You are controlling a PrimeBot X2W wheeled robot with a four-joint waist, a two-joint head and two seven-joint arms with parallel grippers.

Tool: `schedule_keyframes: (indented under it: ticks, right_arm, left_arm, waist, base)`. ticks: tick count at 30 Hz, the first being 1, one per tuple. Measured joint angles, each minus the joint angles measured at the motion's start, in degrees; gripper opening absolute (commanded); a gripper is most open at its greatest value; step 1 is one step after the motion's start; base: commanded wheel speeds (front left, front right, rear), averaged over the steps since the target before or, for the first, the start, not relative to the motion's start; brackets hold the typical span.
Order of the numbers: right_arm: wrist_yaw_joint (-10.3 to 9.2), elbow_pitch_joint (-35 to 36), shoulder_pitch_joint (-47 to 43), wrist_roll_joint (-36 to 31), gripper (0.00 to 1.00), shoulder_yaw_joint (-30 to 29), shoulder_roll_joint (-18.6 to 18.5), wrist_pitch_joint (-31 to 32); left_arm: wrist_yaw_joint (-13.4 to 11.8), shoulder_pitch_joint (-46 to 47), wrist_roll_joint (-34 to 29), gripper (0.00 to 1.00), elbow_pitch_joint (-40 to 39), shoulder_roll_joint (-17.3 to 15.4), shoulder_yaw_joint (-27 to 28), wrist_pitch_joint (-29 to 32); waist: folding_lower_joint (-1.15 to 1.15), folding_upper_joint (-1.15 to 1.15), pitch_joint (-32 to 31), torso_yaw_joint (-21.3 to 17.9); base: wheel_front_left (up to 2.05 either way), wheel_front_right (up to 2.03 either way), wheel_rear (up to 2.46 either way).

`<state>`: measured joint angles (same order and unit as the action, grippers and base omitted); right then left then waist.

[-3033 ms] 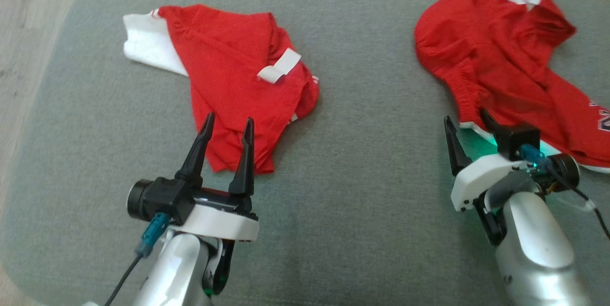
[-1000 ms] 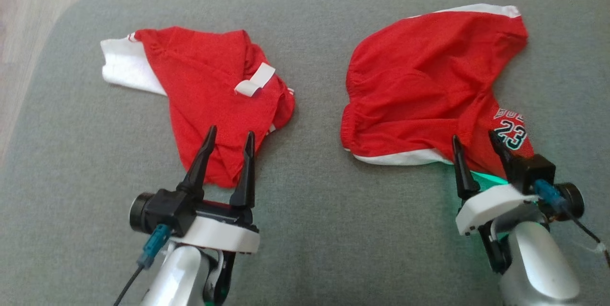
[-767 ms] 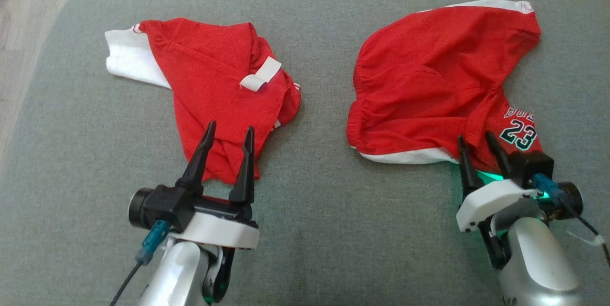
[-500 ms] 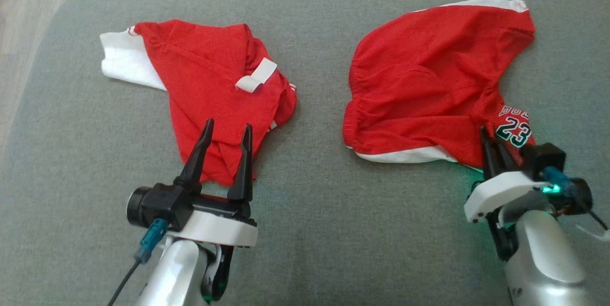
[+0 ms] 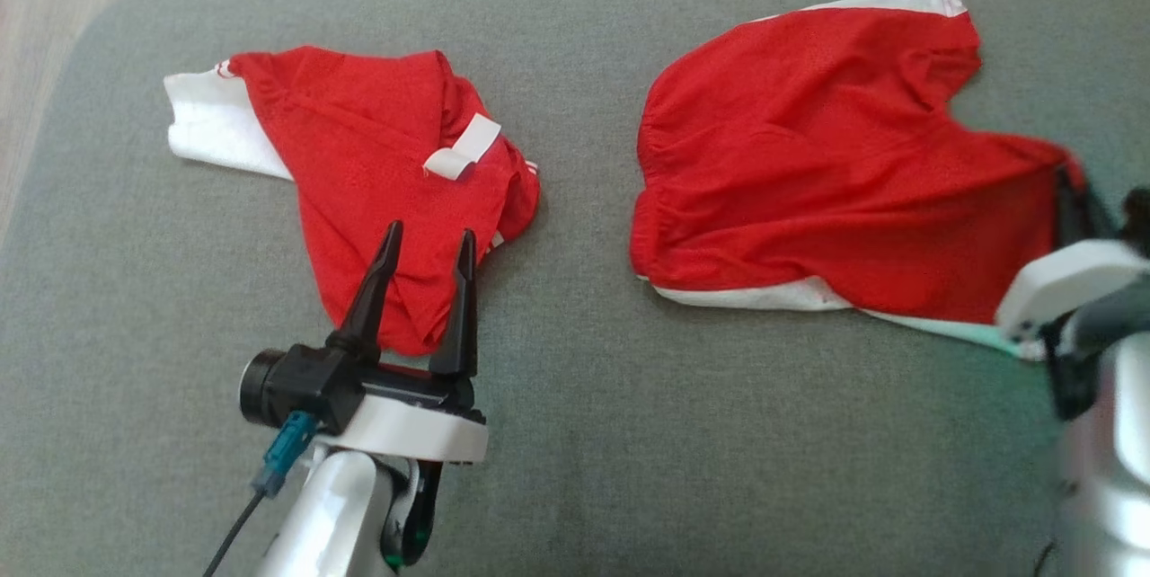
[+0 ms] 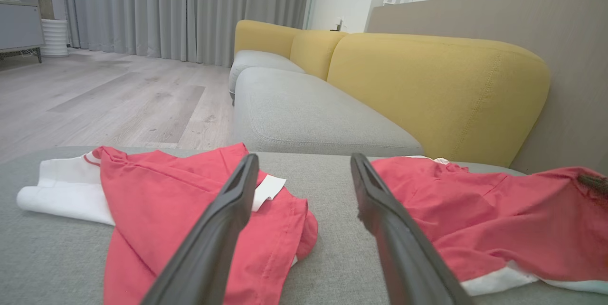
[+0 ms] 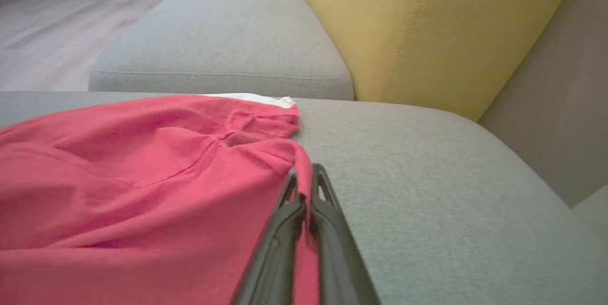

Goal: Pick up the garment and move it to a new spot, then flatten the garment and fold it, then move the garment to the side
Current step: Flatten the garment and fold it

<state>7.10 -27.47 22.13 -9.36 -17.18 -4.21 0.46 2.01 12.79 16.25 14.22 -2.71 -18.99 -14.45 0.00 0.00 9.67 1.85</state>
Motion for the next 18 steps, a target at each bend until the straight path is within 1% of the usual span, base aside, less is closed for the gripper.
schedule_keyframes:
  ticks: [5,8,9,10,14,18]
  right_arm:
    - [0.0,0.0,3.3,-1.1,0.0,-1.9,-3.4,4.2]
    - [0.0,-2.8,6.3,-3.1,0.0,-3.7,-5.7,5.6]
    - [0.0,-3.5,7.1,-3.9,0.58,-4.4,-6.1,5.6]
    - [0.0,-4.1,7.9,-5.2,1.0,-5.3,-6.5,5.2]
    - [0.0,-5.4,10.7,-9.2,1.0,-8.3,-6.6,2.1]
    - [0.0,-5.0,11.3,-10.3,1.0,-8.9,-3.6,-4.2]
  left_arm:
    - [0.0,0.3,0.4,1.0,-0.5,0.0,-0.5,0.0]
    - [0.1,1.5,0.4,1.0,-0.8,0.0,-0.9,0.0]
    - [0.1,1.8,0.4,1.0,-0.9,0.0,-0.9,0.0]
    - [0.2,2.1,0.3,1.0,-0.9,0.0,-0.9,0.0]
    - [0.5,2.4,0.2,1.0,-0.9,0.0,-0.8,0.0]
    - [0.6,2.4,-0.6,1.0,-0.8,0.0,-0.6,0.0]
  waist:
    - [0.0,0.0,1.3,0.5]
    - [0.01,0.0,2.6,1.2]
    - [0.01,0.0,2.8,1.3]
    - [0.01,0.0,3.1,1.5]
    - [0.01,0.0,3.3,1.8]
    - [0.0,0.0,2.5,1.3]
  base:
    - [0.0,0.0,0.0]
    - [0.0,0.0,0.0]
    - [0.0,0.0,0.0]
    - [0.0,0.0,0.0]
    - [0.0,0.0,0.0]
    - [0.0,0.0,0.0]
